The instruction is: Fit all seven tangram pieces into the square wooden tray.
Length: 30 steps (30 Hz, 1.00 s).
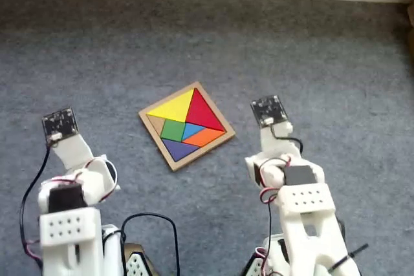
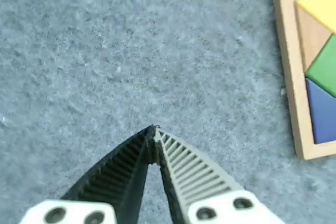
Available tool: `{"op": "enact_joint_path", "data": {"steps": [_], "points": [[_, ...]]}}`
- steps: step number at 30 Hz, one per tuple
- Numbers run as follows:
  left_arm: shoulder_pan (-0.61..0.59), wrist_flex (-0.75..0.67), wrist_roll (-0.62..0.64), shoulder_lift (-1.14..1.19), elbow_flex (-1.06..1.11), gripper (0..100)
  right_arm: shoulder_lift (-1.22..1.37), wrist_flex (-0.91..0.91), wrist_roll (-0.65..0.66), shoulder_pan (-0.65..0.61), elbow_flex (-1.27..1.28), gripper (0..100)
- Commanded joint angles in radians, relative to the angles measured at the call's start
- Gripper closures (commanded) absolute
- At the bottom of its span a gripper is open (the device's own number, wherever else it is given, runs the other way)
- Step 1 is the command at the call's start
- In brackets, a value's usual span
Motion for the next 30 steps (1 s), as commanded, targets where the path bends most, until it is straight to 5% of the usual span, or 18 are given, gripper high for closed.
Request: {"op": "enact_joint_path", "data": {"steps": [1,8,14,19,30], "points": [[0.022,-0.015,-0.006,-0.211,0.068,100,-0.117,-0.045,0.002,0.010,0.081,95.7],[0.031,-0.018,-0.005,-0.533,0.223,100,-0.386,-0.065,0.000,0.010,0.318,95.7],[0.180,-0.020,-0.011,-0.507,0.266,99,-0.704,-0.065,-0.064,0.010,0.539,95.7],[0.274,-0.038,-0.014,-0.518,0.344,99,-0.944,0.160,-0.176,0.005,0.602,95.7],[0.315,-0.060,-0.014,-0.516,0.387,99,-0.891,0.231,-0.176,0.010,0.598,95.7]]}}
